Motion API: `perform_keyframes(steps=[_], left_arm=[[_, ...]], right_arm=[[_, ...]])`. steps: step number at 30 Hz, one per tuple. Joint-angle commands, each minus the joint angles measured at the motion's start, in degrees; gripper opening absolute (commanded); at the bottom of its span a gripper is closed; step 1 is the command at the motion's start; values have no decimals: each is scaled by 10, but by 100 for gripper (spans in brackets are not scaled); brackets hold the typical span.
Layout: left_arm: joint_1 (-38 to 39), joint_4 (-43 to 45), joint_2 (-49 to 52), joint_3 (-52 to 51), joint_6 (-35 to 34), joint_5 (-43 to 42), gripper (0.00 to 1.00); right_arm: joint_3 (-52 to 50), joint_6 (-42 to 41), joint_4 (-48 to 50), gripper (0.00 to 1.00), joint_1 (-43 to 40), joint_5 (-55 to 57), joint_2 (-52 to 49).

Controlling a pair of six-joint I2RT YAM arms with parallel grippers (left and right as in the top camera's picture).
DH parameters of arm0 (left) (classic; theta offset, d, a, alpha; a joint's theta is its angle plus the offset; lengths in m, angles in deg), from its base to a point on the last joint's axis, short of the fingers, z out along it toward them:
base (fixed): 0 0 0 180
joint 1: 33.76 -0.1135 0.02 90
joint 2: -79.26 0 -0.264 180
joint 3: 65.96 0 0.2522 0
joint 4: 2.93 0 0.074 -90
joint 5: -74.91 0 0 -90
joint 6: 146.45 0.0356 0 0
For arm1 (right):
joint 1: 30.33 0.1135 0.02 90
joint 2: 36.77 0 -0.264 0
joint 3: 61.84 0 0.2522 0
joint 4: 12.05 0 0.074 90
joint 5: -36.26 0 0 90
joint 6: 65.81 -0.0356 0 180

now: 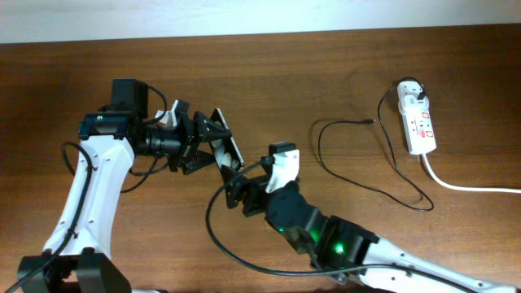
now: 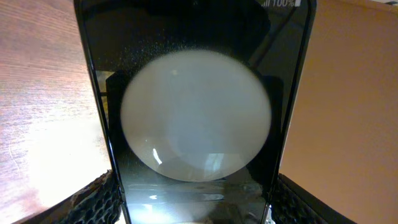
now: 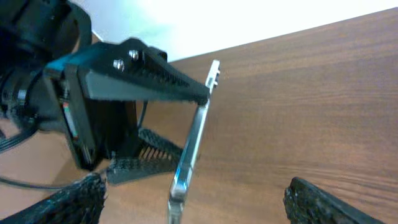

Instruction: Plug charger to phone and switch on socket

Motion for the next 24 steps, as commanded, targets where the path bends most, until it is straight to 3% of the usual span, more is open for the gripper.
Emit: perform_keyframes(steps=[1, 9, 14, 21, 24], left_arm=[[-3, 1, -9, 3, 0, -17, 62], [-3, 1, -9, 3, 1, -17, 62], [-3, 1, -9, 3, 1, -17, 62], [-3, -1, -9, 3, 1, -17, 63], [-3, -1, -9, 3, 1, -17, 68]], right_arm=[[9, 2, 38, 88, 3, 12, -32], [15, 2, 116, 57, 2, -20, -96], [37, 2, 113, 46, -1, -22, -112], [37, 2, 96, 22, -1, -22, -115], [37, 2, 96, 19, -1, -22, -115]])
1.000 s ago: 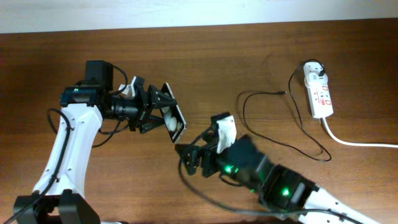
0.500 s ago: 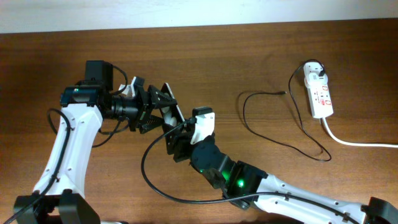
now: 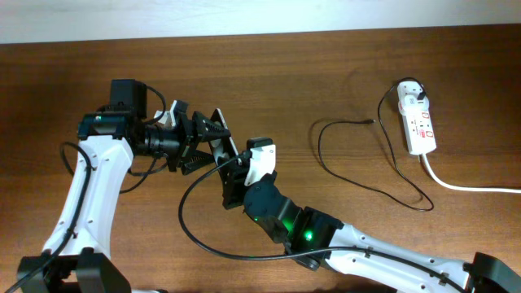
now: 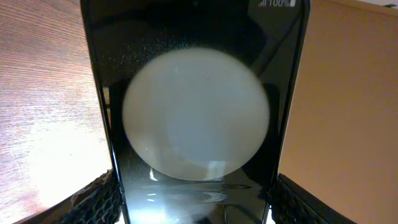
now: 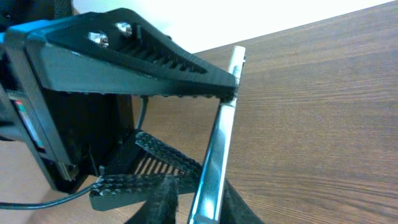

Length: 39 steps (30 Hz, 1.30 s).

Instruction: Plug charger to phone and switch on socket

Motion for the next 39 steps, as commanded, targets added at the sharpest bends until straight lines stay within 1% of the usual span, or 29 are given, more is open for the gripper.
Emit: perform_keyframes(steps=[1, 4, 8, 9, 10, 11, 12, 14, 15, 16, 17, 18, 19, 20, 21, 22, 23, 24, 26, 27, 28, 30, 31, 33, 34, 37, 39], left_arm=[[-1, 1, -9, 3, 0, -19, 70], [-1, 1, -10, 3, 0, -19, 77], [-2, 1, -11, 3, 1, -35, 82], [-4, 1, -13, 3, 1, -36, 89], [-14, 3, -20, 3, 14, -36, 93], [-28, 3, -31, 3, 30, -35, 94], [-46, 3, -52, 3, 47, -34, 95], [-83, 2, -106, 3, 92, -33, 95], [-103, -1, -138, 3, 121, -32, 95], [-137, -20, -197, 3, 157, -3, 95], [-155, -38, -230, 3, 170, 35, 96], [-178, -78, -287, 3, 176, 125, 96], [-186, -98, -313, 3, 176, 167, 96], [-197, -139, -372, 1, 175, 229, 97], [-198, -151, -399, -4, 174, 231, 98], [-198, -162, -431, -18, 155, 228, 98], [-198, -165, -461, -50, 109, 213, 100], [-198, -162, -480, -92, 65, 191, 99], [-198, -128, -489, -168, 6, 138, 100], [-198, -66, -486, -236, -49, 67, 99], [-198, -26, -482, -271, -86, 33, 97], [-198, 87, -466, -355, -202, -26, 90], [-198, 119, -459, -373, -237, -38, 87], [-198, 156, -446, -384, -284, -44, 84], [-198, 179, -444, -384, -310, -44, 84], [-198, 250, -444, -384, -383, -20, 84], [-196, 254, -444, -384, -404, -18, 84]], right_arm=[[14, 5, 4, 17, 0, -8, -2], [14, 5, 1, 10, 0, -8, 3], [14, 5, -16, 8, -1, -6, 26], [14, 5, -20, 8, -1, -6, 30], [14, 5, -27, 7, -1, -3, 38], [14, 5, -35, 7, -2, -2, 46], [14, -3, -42, 4, -9, -2, 54], [14, -88, -73, 4, -31, -5, 68], [14, -150, -93, 4, -51, -32, 75], [14, -176, -97, 4, -76, -90, 76], [14, -204, -97, 4, -94, -136, 76], [14, -259, -97, 4, -121, -204, 76], [14, -295, -97, 4, -134, -239, 76], [14, -387, -97, 4, -163, -327, 76], [14, -420, -97, 4, -173, -358, 76], [14, -464, -97, 4, -186, -400, 76], [14, -504, -96, 4, -196, -444, 76], [14, -519, -96, 4, -199, -465, 76], [14, -521, -94, 4, -199, -484, 76], [13, -521, -95, 4, -199, -488, 75], [13, -522, -94, 4, -199, -493, 75], [13, -521, -95, 4, -199, -497, 75], [13, -521, -95, 4, -199, -497, 73], [13, -521, -95, 4, -198, -497, 64], [13, -522, -95, 4, -198, -497, 56], [13, -564, -92, 4, -180, -488, 35], [13, -564, -84, 4, -168, -477, 35]])
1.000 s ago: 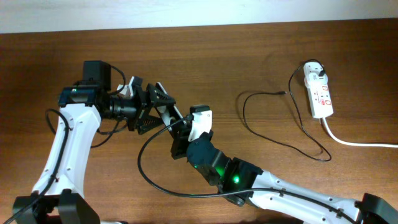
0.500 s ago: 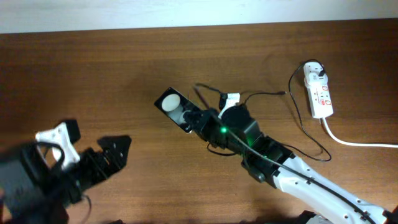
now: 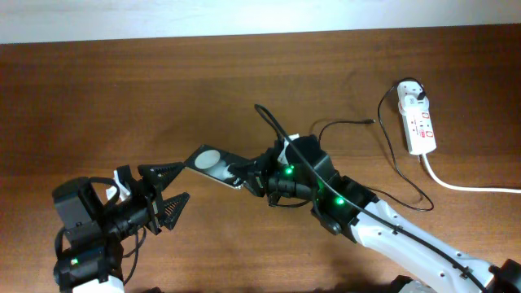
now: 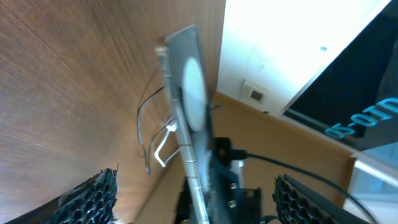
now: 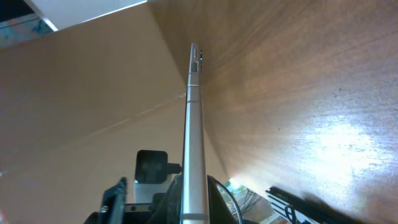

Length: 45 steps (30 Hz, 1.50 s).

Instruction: Plug charger to phone and switch on socket

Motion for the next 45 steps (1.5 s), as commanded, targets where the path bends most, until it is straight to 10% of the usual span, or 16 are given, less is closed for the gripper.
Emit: perform_keyframes(steps=[1, 6, 24, 32, 37, 42, 45], left_arm=[[9, 16, 0, 1, -71, 6, 84], [136, 144, 12, 1, -197, 95, 84], [203, 235, 128, 1, -234, 139, 2], [203, 235, 128, 1, -235, 137, 0], [203, 235, 128, 1, -232, 137, 0], [202, 235, 128, 1, -155, 157, 0], [202, 226, 131, 1, 58, 187, 0]], right_arm=[[13, -16, 29, 4, 25, 17, 3], [13, -42, 36, 4, 46, 30, 3], [13, -38, 55, 4, 46, -13, 4], [13, -37, -12, 13, 46, -15, 4], [13, -37, -63, 42, 46, -13, 4], [13, -37, -141, 51, 42, -13, 4], [13, 7, -141, 62, 15, -7, 4]])
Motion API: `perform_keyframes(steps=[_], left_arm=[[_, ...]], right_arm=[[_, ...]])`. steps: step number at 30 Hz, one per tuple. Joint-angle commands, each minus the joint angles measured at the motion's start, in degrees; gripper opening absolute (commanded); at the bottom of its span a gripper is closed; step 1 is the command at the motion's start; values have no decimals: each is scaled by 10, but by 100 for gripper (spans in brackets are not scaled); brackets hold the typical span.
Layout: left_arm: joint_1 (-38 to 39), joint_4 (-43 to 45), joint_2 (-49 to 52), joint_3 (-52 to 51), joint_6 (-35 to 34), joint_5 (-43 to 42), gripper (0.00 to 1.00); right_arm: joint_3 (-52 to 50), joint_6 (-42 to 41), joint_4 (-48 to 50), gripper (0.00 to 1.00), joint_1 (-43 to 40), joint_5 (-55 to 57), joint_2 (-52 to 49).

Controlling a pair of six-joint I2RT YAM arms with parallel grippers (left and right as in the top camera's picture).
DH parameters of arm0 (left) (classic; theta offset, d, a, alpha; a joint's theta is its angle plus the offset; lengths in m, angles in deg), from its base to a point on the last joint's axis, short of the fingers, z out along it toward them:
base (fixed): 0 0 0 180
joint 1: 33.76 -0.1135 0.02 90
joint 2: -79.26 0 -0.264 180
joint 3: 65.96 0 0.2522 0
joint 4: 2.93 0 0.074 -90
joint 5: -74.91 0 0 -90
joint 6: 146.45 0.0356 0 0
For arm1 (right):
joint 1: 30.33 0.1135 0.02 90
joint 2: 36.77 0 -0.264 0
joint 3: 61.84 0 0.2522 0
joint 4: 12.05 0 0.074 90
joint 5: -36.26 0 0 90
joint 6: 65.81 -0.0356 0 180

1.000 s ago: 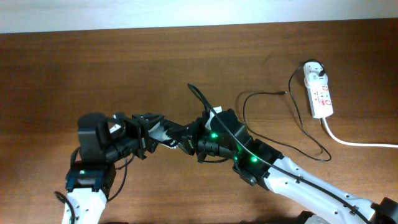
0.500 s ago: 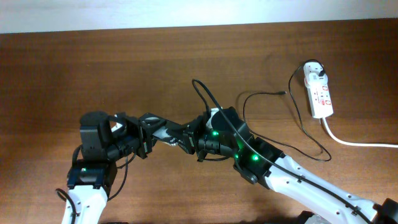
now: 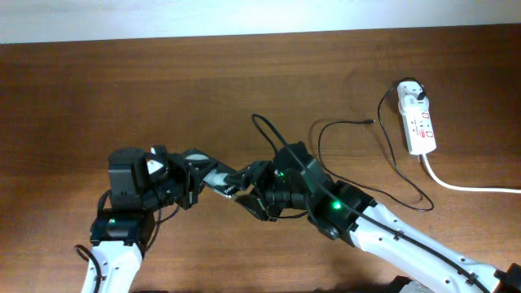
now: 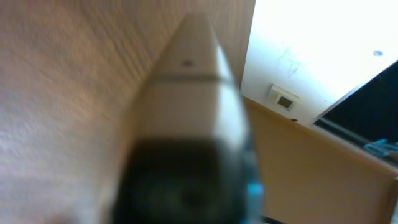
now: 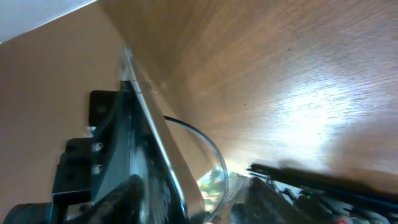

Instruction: Plug charger to phone and switch on socket

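Note:
The phone [image 3: 210, 173] hangs tilted above the table's middle left, between both grippers. My left gripper [image 3: 191, 181] is on its left end; in the left wrist view the phone [image 4: 193, 74] fills the frame as a blurred edge and hides the fingers. My right gripper [image 3: 244, 194] stands at the phone's right end with its fingers spread. In the right wrist view the phone [image 5: 146, 118] lies against the left finger [image 5: 127, 196]. The black charger cable [image 3: 358, 175] lies looped on the table, its free plug [image 3: 373, 122] near the white power strip [image 3: 417, 122].
The power strip's white lead [image 3: 464, 185] runs off the right edge. A black arm cable [image 3: 264, 130] arcs above the right arm. The brown wooden table [image 3: 122, 81] ends at a white wall along the top.
My left gripper was open and short of the phone; now it is on the phone's left end. My right gripper, then shut on the phone, has its fingers apart. The phone sits lower and further left.
My left gripper first held the phone upright at upper left while my right gripper stood open before it. Then the right gripper closed on the phone's lower edge. Later the right alone held it mid-table, the left open. Now the left grips it and the right is open.

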Motion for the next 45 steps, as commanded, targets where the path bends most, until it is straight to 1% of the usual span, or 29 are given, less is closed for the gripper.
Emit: perform_keyframes(steps=[1, 2, 3, 4, 5, 6, 7, 8, 9, 10, 12, 15, 16, 18, 20, 21, 24, 25, 27, 29, 30, 34, 36, 39, 40, 42, 43, 44, 45], left_arm=[[-5, 1, -2, 15, 211, 23, 0], [-5, -23, -2, 15, 257, 33, 0], [-5, -83, -2, 15, 329, 64, 0], [-5, -132, -1, 15, 365, 91, 0], [-5, -155, -1, 15, 379, 98, 0], [-5, -190, 3, 15, 396, 97, 0], [-4, -211, 5, 15, 397, 96, 0], [-4, -228, 9, 15, 414, 75, 0], [-4, -231, 14, 15, 448, 23, 0], [-4, -231, 17, 15, 449, 4, 0], [-4, -230, 30, 15, 446, -23, 0], [18, -181, 73, 15, 424, -87, 0], [33, -147, 91, 15, 414, -96, 0], [78, -47, 144, 15, 381, -100, 0], [114, 30, 199, 15, 379, -105, 0], [131, 51, 241, 15, 376, -105, 0], [131, 50, 259, 15, 376, -105, 0], [131, 50, 260, 15, 376, -105, 0], [131, 49, 260, 15, 376, -105, 0], [131, 49, 260, 15, 376, -105, 0], [131, 49, 260, 15, 376, -105, 0], [131, 49, 260, 15, 376, -103, 0], [131, 49, 260, 15, 376, -103, 0], [131, 49, 260, 15, 376, -103, 0], [131, 49, 260, 15, 376, -103, 0], [131, 49, 260, 15, 376, -103, 0], [131, 49, 260, 15, 376, -103, 0], [131, 49, 260, 15, 376, -103, 0], [131, 49, 260, 15, 376, -103, 0]], right_arm=[[-11, 87, -13, 64, -26, -2, -4], [-11, 122, -32, 66, -37, 0, -4], [-11, 185, -79, 72, -56, 13, -4], [-11, 232, -118, 76, -67, 49, -4], [-11, 255, -139, 77, -72, 76, -4], [-11, 297, -185, 87, -77, 138, -4], [-11, 309, -216, 97, -77, 189, -4], [-11, 309, -245, 99, -77, 252, -4], [-11, 309, -258, 99, -77, 302, -4], [-11, 310, -266, 99, -77, 325, -4], [-11, 385, -275, 99, -77, 362, -4], [7, 412, -301, 99, -109, 356, -3], [27, 412, -327, 99, -125, 353, -3], [90, 454, -388, 99, -170, 349, -4], [156, 476, -442, 99, -213, 350, -6], [221, 502, -473, 100, -266, 358, -35], [301, 533, -489, 99, -318, 361, -123], [346, 552, -492, 98, -339, 361, -184], [414, 556, -491, 95, -361, 360, -293], [442, 555, -467, 93, -364, 360, -365], [442, 555, -448, 90, -364, 360, -385], [441, 555, -391, 69, -364, 353, -456], [440, 555, -381, 66, -364, 337, -473], [439, 555, -375, 57, -364, 326, -492], [439, 555, -375, 49, -364, 325, -496], [439, 555, -381, 24, -364, 320, -499], [439, 556, -385, 19, -363, 307, -499], [439, 572, -387, 11, -363, 287, -499], [439, 648, -383, 8, -356, 226, -499]])
